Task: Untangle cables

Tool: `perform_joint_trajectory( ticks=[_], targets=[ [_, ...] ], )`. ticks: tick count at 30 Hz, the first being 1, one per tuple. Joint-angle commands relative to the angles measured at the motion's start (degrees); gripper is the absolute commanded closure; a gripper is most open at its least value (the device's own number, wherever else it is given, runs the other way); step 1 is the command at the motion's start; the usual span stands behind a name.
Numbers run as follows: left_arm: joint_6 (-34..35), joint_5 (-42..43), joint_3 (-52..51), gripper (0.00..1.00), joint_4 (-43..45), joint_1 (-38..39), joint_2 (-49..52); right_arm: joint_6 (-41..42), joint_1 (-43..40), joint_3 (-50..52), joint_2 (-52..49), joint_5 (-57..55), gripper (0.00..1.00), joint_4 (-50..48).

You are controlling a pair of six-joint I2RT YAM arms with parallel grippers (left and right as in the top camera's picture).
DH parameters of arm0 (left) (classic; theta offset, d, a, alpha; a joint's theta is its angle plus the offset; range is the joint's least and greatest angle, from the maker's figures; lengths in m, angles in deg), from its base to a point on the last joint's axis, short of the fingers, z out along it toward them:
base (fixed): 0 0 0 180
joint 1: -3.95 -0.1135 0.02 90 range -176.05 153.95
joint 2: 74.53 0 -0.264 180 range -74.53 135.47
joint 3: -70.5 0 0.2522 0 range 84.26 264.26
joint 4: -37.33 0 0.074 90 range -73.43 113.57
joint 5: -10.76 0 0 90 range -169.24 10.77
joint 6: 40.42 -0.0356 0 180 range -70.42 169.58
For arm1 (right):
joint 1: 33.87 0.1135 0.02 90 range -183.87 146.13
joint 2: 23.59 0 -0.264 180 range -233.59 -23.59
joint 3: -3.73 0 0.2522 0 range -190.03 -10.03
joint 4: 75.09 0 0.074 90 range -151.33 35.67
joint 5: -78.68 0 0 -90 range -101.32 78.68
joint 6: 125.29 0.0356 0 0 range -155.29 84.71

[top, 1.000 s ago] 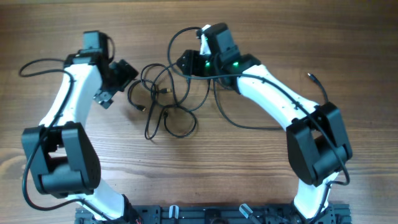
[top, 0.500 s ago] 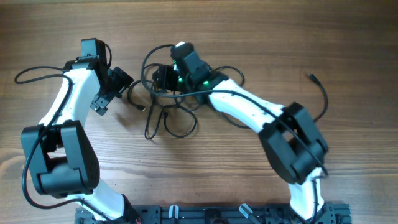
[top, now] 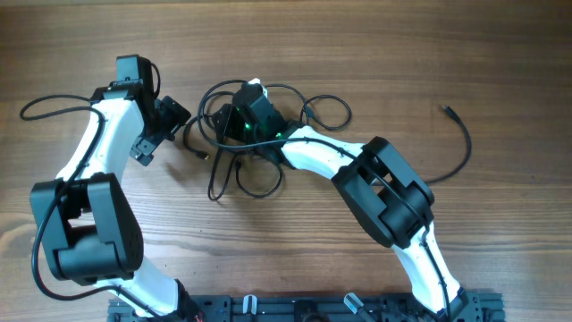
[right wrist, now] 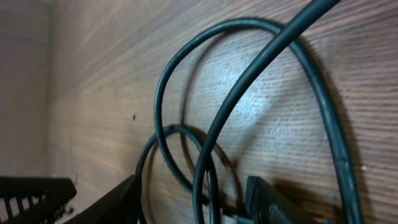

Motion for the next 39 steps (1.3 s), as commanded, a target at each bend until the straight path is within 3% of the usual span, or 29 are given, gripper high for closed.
perform_joint_trajectory(
  ticks=[1,25,27,33,39],
  targets=[
    [0.76,-0.74,-0.37,0.0,0.17,-0.22,0.46,2.49,-0.04,0.17,-2.03,-4.0,0.44,-1.29],
    [0.76,0.31,-0.37,0.0,0.2,-0.22,0.46,4.07,-0.02,0.17,-7.1,-7.1,0.45,-7.26],
    [0.76,0.31,-0.37,0.0,0.2,-0.22,0.46,3.89,-0.02,0.17,-7.28,-7.13,0.5,-7.26],
    [0.76,0.31,-0.37,0.0,0.2,-0.22,0.46,3.72,-0.15,0.17,-7.28,-7.1,0.94,-9.2],
    [0.76,0.33,-0.37,0.0,0.57,-0.22,0.46,0.42,-0.57,0.17,-6.19,-1.11,0.96,-9.84]
  ],
)
